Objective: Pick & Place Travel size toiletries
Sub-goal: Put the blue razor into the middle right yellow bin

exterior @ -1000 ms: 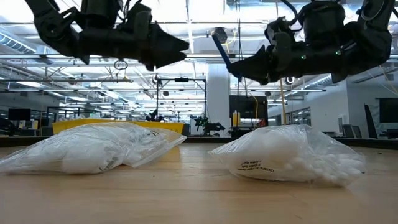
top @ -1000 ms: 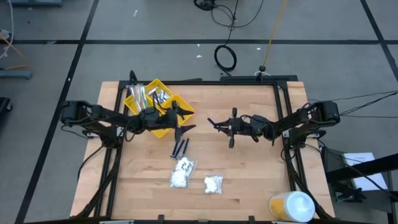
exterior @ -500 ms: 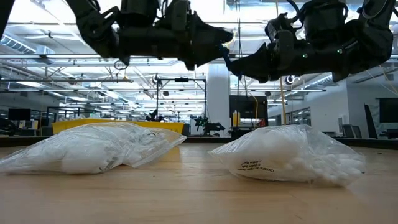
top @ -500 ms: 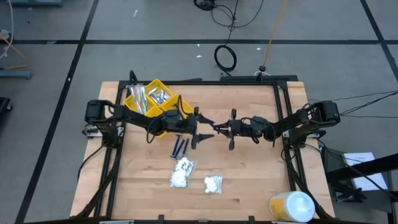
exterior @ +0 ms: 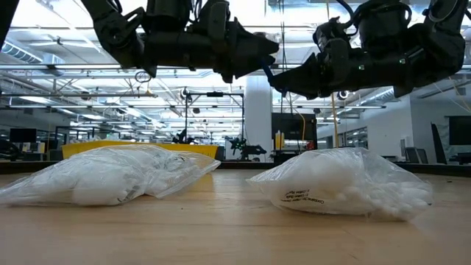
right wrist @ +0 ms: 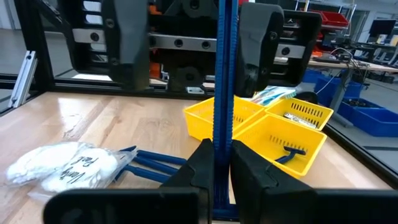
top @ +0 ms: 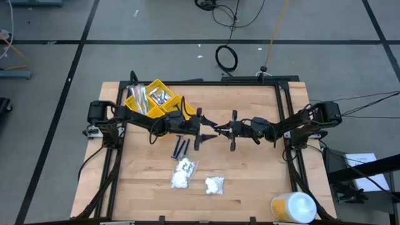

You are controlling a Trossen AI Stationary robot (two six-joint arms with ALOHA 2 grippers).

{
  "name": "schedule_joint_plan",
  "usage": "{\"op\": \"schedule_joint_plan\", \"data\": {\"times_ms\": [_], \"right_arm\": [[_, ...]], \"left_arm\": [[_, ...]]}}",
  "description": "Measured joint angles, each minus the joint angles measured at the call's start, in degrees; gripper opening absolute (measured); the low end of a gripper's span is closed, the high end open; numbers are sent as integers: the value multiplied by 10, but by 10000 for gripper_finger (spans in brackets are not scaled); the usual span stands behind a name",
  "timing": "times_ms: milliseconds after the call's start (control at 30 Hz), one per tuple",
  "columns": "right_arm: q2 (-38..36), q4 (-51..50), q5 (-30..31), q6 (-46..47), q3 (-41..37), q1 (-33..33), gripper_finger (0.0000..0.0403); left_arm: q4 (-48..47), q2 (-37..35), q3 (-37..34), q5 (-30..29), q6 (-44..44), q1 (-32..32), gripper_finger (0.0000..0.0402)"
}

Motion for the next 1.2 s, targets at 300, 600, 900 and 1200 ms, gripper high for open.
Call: {"op": "schedule_joint_plan", "data": {"times_ms": [300, 600, 900, 1200], "right_arm": [[0, 0, -2, 0, 0, 0, 21], [0, -6, -4, 19, 0, 0, 55], [0, -12, 15, 71, 0, 0, 203], [0, -26, 3, 71, 0, 0, 249]], "left_arm": [[-2, 0, 0, -2, 1, 9, 111], [-20, 0, 0, 0, -6, 22, 14], [-122, -27, 0, -186, -7, 25, 21], [-342, -116, -3, -348, -22, 45, 25]]}}
